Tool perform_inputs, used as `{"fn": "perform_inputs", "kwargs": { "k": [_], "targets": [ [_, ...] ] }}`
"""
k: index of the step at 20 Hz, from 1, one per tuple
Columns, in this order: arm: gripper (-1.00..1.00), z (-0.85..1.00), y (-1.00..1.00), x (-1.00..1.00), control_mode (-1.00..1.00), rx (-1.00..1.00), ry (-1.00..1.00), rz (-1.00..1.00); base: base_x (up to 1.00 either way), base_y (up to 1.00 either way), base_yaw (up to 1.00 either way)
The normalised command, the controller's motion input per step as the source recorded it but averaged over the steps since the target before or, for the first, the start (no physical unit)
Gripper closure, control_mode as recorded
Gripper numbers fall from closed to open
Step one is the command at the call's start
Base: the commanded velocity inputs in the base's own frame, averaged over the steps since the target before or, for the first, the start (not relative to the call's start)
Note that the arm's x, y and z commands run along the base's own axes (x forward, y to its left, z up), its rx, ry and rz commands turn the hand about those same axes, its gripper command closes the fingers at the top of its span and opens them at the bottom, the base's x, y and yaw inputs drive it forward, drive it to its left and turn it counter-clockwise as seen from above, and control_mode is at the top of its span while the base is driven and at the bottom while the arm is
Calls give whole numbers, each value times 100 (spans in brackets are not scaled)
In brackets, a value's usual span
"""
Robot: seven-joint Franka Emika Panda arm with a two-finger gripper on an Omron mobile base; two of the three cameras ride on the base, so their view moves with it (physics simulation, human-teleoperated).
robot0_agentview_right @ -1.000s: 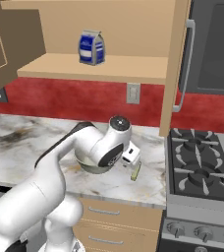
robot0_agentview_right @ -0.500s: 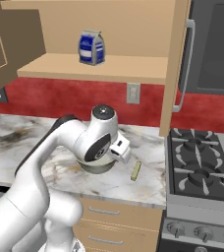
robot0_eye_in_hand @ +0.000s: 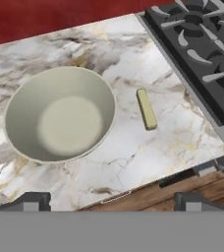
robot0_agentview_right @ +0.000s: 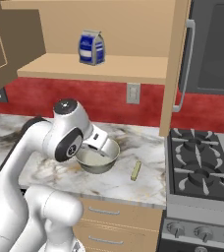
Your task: Pick the egg and butter from the fridge and place them by the bowl for mixing.
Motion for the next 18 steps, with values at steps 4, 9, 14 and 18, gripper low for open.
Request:
{"fn": "perform_inputs", "kwargs": {
  "k": [4,9,14,18],
  "targets": [
    [-100,26,28,-32,-100,0,-1,1,0,0,0],
    [-100,8,10,-20,-100,2,-1,-4,0,0,0],
    [-100,0,0,0,100,0,0,0,-8,2,0],
    [-100,0,0,0,100,0,0,0,-66,6,11]
  ]
}}
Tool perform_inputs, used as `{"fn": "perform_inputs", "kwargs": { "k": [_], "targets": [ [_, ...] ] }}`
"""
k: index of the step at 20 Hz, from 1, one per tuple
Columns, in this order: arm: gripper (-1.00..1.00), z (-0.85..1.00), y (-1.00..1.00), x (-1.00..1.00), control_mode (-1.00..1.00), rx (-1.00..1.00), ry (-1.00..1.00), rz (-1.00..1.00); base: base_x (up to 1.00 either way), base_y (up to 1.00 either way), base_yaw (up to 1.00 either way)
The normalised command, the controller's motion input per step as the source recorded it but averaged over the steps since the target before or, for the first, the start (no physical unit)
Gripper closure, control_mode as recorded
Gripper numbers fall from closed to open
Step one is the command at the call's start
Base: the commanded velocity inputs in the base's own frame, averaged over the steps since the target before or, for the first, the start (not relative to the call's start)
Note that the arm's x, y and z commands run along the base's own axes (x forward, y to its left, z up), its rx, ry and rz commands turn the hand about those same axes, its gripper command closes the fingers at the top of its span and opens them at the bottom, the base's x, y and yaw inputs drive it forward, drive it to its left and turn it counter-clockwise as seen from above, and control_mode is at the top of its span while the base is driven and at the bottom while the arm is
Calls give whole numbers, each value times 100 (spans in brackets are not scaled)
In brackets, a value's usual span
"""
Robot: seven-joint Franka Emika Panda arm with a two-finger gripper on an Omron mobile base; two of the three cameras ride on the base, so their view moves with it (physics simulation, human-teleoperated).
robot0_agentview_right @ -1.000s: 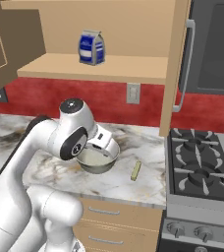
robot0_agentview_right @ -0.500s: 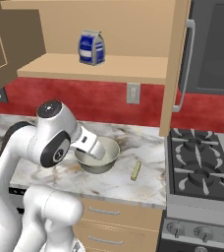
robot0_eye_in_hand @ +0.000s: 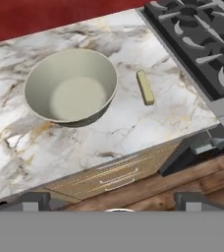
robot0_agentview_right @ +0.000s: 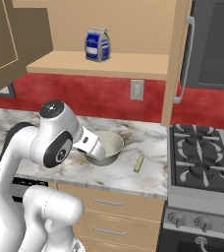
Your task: Pick the egg and butter from the fridge and place them by the bowl for mixing.
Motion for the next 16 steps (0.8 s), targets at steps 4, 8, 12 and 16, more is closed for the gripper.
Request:
{"fn": "perform_inputs", "kwargs": {
  "k": [4,8,12,16],
  "targets": [
    [-100,0,0,0,100,0,0,0,-56,1,44],
    [-100,0,0,0,100,0,0,0,-22,4,82],
    [-100,0,0,0,100,0,0,0,-3,0,100],
    [-100,0,0,0,100,0,0,0,-4,0,100]
  ]
}}
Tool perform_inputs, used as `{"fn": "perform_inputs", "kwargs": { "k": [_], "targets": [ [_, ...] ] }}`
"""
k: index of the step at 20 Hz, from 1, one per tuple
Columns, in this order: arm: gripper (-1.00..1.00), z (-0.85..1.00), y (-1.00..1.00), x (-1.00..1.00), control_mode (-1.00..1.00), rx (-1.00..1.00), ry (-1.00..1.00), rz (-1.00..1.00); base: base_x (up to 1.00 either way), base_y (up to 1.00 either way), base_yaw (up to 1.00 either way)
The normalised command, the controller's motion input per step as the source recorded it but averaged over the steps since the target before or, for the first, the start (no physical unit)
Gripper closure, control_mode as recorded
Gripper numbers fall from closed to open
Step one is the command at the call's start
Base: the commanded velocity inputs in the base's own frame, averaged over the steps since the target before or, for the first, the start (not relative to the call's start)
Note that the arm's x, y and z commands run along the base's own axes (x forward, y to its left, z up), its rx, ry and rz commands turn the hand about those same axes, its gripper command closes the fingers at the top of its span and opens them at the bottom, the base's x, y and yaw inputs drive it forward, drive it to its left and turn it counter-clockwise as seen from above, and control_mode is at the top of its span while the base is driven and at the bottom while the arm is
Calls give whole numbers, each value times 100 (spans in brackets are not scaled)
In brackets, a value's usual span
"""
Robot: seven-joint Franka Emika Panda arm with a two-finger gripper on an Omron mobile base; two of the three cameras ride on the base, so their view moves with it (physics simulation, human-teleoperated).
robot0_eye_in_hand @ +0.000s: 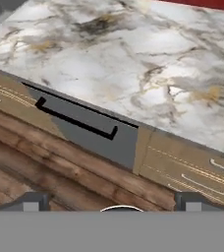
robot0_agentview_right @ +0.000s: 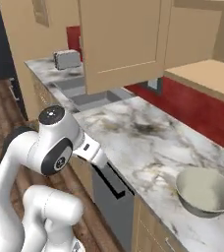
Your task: Pick the egg and butter from the fridge and place them by the bowl for mixing.
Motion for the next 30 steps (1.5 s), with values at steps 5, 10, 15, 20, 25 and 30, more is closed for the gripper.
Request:
{"fn": "perform_inputs", "kwargs": {
  "k": [5,10,15,20,25,30],
  "targets": [
    [-100,0,0,0,100,0,0,0,0,7,95],
    [-100,0,0,0,100,0,0,0,26,26,60],
    [-100,0,0,0,100,0,0,0,63,30,16],
    [-100,0,0,0,100,0,0,0,71,42,-12],
    [-100,0,0,0,100,0,0,0,69,45,-14],
    [-100,0,0,0,100,0,0,0,64,56,-7]
  ]
}}
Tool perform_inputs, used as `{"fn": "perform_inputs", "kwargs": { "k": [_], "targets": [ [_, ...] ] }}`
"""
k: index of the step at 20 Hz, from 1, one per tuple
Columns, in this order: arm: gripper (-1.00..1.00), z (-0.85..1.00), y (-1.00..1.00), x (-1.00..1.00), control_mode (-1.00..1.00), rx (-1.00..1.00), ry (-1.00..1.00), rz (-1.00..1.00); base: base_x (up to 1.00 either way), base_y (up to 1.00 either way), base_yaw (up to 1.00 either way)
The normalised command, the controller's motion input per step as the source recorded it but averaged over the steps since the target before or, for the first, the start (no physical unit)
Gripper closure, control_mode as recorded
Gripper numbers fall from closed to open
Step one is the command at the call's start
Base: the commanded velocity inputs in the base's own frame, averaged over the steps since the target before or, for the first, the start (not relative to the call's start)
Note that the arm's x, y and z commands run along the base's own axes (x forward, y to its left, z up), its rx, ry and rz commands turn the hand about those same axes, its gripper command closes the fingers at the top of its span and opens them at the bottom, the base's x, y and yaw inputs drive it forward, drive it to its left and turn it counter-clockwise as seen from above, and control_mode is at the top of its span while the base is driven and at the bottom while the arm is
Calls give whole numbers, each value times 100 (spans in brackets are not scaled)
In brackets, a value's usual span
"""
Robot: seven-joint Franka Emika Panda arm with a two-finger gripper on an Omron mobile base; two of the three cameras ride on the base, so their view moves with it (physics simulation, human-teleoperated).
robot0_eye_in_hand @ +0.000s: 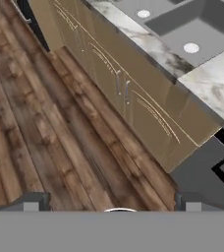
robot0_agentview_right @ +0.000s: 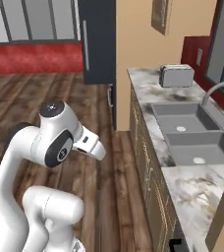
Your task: Pick the egg and butter from the fridge and place them by the bowl for mixing.
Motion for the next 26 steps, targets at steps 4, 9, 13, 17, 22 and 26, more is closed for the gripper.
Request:
{"fn": "perform_inputs", "kwargs": {
  "k": [4,9,13,17,22,26],
  "targets": [
    [-100,0,0,0,100,0,0,0,59,69,0],
    [-100,0,0,0,100,0,0,0,52,65,7],
    [-100,0,0,0,100,0,0,0,58,66,6],
    [-100,0,0,0,100,0,0,0,69,70,0],
    [-100,0,0,0,100,0,0,0,68,72,0],
    [-100,0,0,0,100,0,0,0,68,73,0]
  ]
}}
